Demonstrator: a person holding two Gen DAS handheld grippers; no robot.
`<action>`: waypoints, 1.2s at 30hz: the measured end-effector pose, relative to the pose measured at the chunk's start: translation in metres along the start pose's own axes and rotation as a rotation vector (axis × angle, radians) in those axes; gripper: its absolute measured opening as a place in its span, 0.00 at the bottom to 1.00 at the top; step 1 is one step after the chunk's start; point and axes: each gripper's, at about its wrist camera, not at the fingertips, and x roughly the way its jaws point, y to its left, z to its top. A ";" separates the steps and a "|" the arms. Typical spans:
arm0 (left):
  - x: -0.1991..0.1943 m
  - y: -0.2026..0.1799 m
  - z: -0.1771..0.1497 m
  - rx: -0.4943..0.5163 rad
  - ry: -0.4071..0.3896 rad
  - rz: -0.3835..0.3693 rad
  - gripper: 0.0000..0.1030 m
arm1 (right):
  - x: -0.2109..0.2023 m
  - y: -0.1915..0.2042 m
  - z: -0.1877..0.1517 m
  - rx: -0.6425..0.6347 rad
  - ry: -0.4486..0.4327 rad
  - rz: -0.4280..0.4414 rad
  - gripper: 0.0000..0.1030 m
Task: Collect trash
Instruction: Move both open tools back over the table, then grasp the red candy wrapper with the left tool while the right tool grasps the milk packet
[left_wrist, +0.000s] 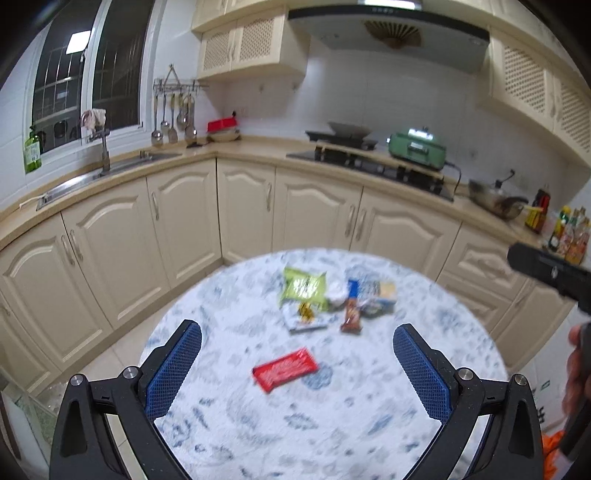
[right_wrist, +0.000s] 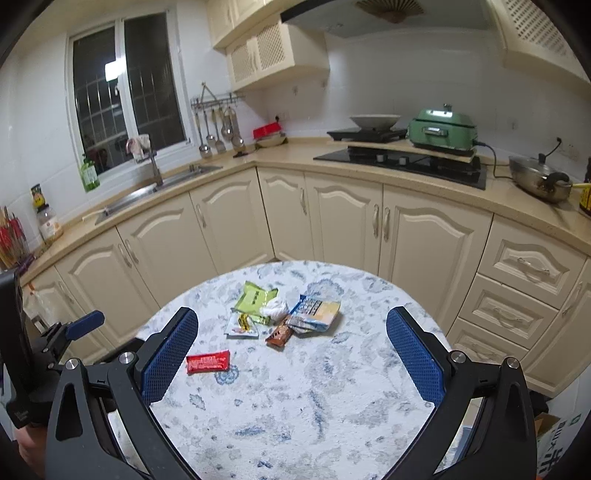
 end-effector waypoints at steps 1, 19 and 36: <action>0.007 0.002 0.001 0.001 0.014 0.000 0.99 | 0.007 0.000 -0.002 0.001 0.016 -0.001 1.00; 0.177 0.030 -0.007 0.140 0.289 0.007 0.91 | 0.118 -0.015 -0.040 0.048 0.257 -0.012 1.00; 0.249 0.041 0.016 0.050 0.295 -0.156 0.13 | 0.197 -0.042 -0.041 0.113 0.321 -0.037 1.00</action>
